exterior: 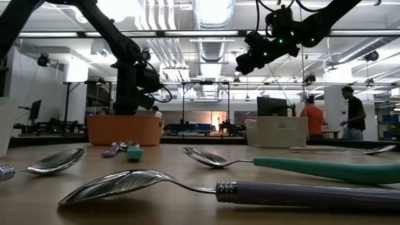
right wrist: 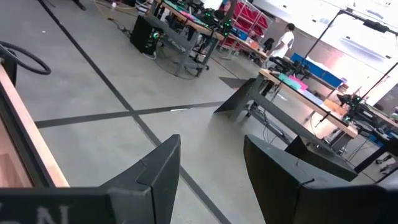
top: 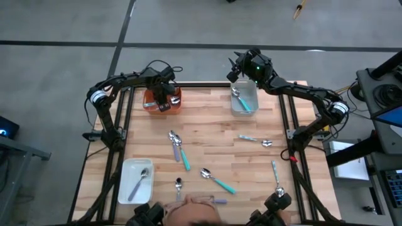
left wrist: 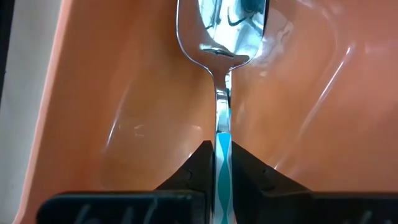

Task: Sort silverware by color (type)
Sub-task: Put the bottom left blue patterned spoon into the orange bin, then put the bottom light blue spoon into the gray bin

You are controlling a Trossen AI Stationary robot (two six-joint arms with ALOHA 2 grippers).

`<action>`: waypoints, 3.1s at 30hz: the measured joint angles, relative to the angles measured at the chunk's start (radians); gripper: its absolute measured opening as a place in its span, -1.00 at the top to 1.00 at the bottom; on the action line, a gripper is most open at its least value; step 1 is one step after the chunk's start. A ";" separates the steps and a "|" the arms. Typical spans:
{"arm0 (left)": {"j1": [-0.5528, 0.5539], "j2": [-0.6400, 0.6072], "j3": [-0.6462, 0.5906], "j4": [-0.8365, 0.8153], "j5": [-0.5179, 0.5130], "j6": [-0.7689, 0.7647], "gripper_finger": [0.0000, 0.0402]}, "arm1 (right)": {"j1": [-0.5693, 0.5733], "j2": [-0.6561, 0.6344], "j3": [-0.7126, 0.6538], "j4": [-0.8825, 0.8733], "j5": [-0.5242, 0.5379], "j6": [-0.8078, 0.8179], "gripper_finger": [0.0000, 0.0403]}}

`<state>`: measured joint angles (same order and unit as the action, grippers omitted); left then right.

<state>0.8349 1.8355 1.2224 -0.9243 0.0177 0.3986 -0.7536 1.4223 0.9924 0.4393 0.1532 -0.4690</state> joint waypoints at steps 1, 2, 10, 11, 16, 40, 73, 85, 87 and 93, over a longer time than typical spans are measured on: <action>0.000 0.000 0.000 0.001 0.000 -0.002 0.87 | 0.000 0.000 0.000 0.000 0.000 0.000 0.17; 0.000 0.000 0.000 0.001 0.000 -0.005 0.86 | 0.000 0.000 0.000 0.000 0.000 0.000 0.17; 0.000 -0.001 0.000 0.006 0.001 -0.007 0.80 | 0.000 0.000 0.000 -0.007 0.000 0.000 0.17; 0.000 -0.002 0.000 0.006 0.001 -0.008 0.78 | 0.000 0.000 0.000 -0.007 0.000 0.000 0.17; 0.000 -0.010 0.000 0.006 0.002 -0.012 0.65 | 0.000 0.000 0.000 -0.008 0.001 -0.001 0.17; -0.061 -0.360 0.027 0.177 0.124 -0.121 0.45 | 0.160 -0.008 0.180 -0.742 -0.135 0.364 0.17; -0.456 -0.874 -0.438 0.574 0.124 -0.441 0.46 | 0.605 0.035 0.185 -1.139 -0.352 1.182 0.19; -0.484 -0.873 -0.467 0.610 0.124 -0.462 0.46 | 0.851 0.135 0.181 -1.497 -0.453 1.360 0.30; -0.494 -0.873 -0.467 0.621 0.124 -0.462 0.46 | 0.897 0.145 0.179 -1.532 -0.468 1.385 0.30; -0.528 -0.873 -0.467 0.643 0.124 -0.470 0.46 | 1.009 0.151 0.159 -1.534 -0.497 1.511 0.31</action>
<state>0.3070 0.9627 0.7555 -0.2816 0.1415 -0.0713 0.2552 1.5730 1.1517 -1.0951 -0.3435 1.0422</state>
